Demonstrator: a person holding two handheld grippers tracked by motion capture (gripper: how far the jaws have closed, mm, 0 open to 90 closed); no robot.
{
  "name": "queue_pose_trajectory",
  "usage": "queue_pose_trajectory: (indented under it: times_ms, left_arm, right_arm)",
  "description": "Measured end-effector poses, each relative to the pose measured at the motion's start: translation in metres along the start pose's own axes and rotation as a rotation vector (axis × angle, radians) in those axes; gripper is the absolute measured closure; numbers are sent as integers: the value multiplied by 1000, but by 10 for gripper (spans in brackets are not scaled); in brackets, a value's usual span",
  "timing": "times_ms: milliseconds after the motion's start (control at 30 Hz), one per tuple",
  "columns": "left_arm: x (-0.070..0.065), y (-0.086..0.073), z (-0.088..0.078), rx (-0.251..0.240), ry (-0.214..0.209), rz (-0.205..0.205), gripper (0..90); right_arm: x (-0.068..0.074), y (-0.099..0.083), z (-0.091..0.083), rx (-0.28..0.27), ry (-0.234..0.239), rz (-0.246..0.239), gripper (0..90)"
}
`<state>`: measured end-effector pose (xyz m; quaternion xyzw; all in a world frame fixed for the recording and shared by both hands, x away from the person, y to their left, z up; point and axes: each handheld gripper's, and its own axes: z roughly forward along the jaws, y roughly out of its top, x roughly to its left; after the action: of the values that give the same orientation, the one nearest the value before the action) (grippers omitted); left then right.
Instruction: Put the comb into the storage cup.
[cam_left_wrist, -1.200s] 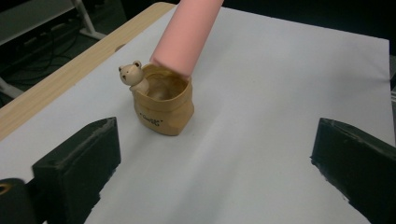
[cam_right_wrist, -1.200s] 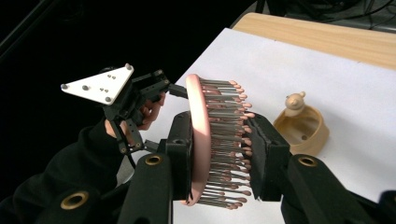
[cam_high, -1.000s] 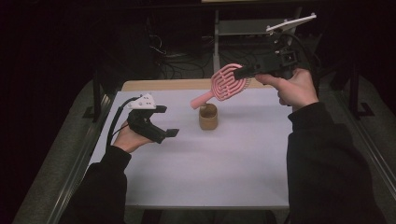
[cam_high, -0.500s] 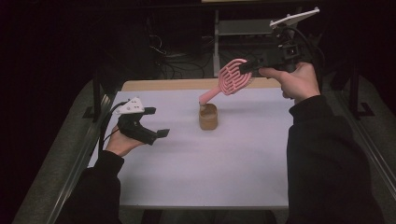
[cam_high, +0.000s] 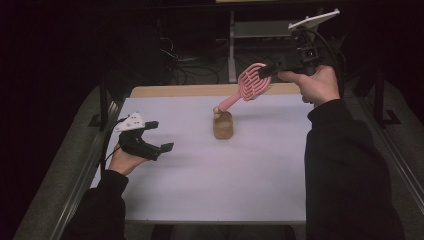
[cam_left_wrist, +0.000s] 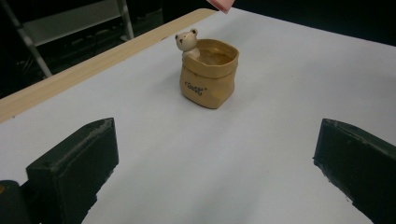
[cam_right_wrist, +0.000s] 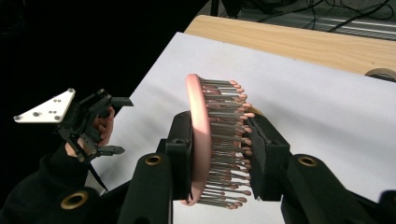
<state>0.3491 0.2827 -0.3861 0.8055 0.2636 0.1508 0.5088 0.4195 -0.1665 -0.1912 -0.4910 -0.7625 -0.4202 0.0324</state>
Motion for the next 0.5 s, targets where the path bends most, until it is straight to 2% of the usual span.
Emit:
queue_pose_trajectory:
  times_ms: [200,500]
  left_arm:
    - [2,-10,-5,-21,19,-16,0]
    - [3,-20,-9,-34,25,-26,0]
  right_arm:
    - [-1,2,7,27,-17,-4,637]
    - [-4,1,18,51,-29,2,637]
